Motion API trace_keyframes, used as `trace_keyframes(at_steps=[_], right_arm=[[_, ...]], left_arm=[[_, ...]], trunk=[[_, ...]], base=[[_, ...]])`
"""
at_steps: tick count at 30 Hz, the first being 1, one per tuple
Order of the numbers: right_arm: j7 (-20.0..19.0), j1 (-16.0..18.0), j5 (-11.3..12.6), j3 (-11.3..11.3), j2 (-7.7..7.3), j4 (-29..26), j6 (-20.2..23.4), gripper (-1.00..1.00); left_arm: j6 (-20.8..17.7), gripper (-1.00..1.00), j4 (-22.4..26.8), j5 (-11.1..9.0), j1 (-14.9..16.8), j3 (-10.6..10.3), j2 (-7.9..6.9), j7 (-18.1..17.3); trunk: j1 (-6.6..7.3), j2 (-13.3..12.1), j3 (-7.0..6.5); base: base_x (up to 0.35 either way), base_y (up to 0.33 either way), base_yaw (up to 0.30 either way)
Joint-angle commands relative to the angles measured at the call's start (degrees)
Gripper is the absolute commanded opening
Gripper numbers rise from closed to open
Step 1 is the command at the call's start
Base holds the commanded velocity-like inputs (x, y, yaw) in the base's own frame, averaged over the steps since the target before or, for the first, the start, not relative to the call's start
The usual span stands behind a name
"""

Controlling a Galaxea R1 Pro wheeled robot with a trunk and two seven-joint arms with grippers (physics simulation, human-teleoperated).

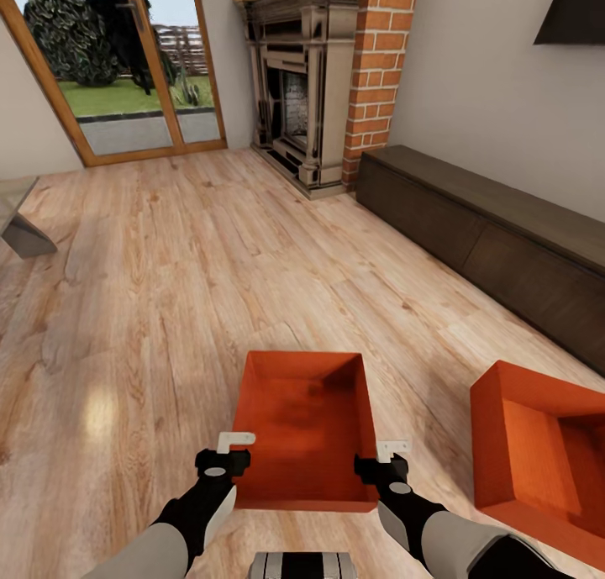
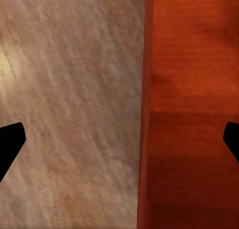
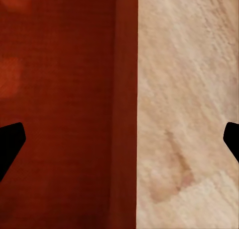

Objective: Move the two storage containers from the living room to the garage. In the garage, place one container on the floor and stack the other container on top of it (either order is fine).

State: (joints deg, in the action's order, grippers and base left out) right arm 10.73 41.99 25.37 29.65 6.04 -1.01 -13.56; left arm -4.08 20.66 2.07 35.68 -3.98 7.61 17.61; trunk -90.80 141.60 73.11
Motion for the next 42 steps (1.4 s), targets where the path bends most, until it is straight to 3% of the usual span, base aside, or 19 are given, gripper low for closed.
trace_keyframes(at_steps=[1, 3, 42], right_arm=[[0.2, 0.0, 0.5, 0.5, 0.02, 0.0, -0.2, 1.0], [0.2, 0.0, 0.5, 0.5, 0.02, 0.0, -0.2, 1.0], [0.2, 0.0, 0.5, 0.5, 0.02, 0.0, -0.2, 1.0]], left_arm=[[-0.4, 1.0, 0.1, 0.2, 0.0, -0.4, -0.04, 0.4], [-0.4, 1.0, 0.2, 0.2, 0.0, -0.4, -0.04, 0.4], [-0.3, 1.0, 0.7, 0.2, 0.0, -0.4, 0.04, 0.4]], trunk=[[-0.21, 0.4, 0.22], [-0.65, 1.2, 0.58], [-0.65, 1.2, 0.58]], base=[[0.0, 0.0, 0.0], [0.0, 0.0, 0.0], [0.0, 0.0, 0.0]])
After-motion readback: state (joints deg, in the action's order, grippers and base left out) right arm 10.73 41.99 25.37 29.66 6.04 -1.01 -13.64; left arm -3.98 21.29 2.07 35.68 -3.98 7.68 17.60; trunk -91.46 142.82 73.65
